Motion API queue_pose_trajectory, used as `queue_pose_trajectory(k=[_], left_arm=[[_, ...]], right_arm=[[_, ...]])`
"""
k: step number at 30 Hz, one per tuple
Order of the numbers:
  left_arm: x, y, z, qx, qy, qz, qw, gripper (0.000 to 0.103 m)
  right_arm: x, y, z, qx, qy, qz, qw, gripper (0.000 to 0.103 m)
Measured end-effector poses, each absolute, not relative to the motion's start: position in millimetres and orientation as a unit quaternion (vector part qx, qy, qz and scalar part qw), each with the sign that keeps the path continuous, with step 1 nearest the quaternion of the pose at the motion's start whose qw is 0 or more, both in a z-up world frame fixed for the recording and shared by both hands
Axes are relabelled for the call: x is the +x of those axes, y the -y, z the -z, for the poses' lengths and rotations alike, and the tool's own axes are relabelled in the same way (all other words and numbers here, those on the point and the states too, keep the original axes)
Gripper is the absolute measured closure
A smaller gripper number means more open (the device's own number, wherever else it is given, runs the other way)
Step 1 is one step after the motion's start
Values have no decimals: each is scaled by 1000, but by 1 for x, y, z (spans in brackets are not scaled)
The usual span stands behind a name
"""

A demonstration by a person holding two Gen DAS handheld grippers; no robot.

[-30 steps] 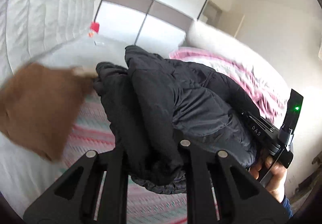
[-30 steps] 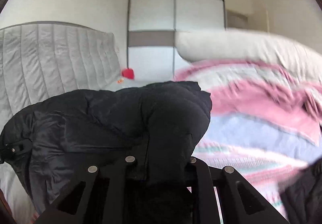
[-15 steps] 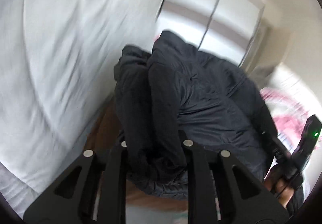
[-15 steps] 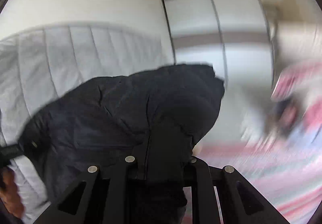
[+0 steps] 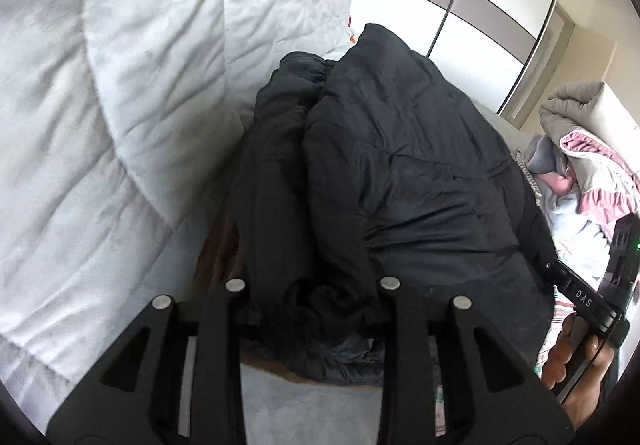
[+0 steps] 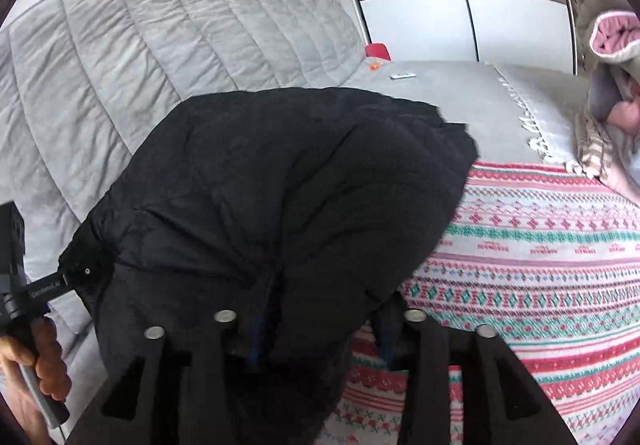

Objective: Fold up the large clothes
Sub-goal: 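Lower the bundle onto the folded brown garment and open both tools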

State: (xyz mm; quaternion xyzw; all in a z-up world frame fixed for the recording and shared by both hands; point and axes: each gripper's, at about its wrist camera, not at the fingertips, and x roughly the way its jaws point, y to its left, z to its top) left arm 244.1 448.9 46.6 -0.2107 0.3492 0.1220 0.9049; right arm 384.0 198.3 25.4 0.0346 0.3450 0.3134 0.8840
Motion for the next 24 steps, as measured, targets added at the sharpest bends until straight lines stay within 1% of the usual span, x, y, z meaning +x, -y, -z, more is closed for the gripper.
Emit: queue_pose_trajectory(k=[1,2,3,4,6,11,13,14,15,16,17,18,21,24], left_arm=[[241,-453,-48,-220,-348,-120,903,66],[233,-454,-51,-228,-347,-120,902,62],[227,-455,-53,-228,-346,-134,900,56],[218,-462,-55,-221,-343,-152,900,54],[205,-464,-67,-211,-329,-167,905,54],[163,-448,-95,-218,-312,-205,901,54],[133,-417,-110,-198,-306,-230,903,54],[118,-407,-113,-191,-302,-240,903,54],[100,-386,-121,-178,-295,-254,904,52],[86,-367,-126,-164,-290,-261,906,48],[73,-351,-131,-156,-284,-264,908,38],[59,-333,-136,-147,-273,-265,913,32],[30,-279,-146,-109,-250,-276,922,25],[16,-231,-151,-67,-246,-287,923,20]], right_arm=[[382,-192,-26,36,-345,-312,885,48],[379,-187,-25,39,-344,-312,885,44],[374,-178,-25,41,-344,-312,885,41],[368,-170,-24,42,-344,-314,884,39],[358,-155,-26,42,-345,-323,880,36],[321,-115,-39,21,-347,-340,874,35],[301,-92,-50,16,-343,-350,872,32],[290,-85,-55,11,-339,-352,872,27],[278,-75,-59,5,-335,-352,874,23],[262,-63,-63,-5,-329,-353,876,21],[248,-57,-68,-15,-324,-357,876,19],[235,-50,-71,-26,-321,-362,875,18],[193,-29,-84,-63,-310,-379,869,14],[153,-11,-97,-77,-283,-394,871,11]])
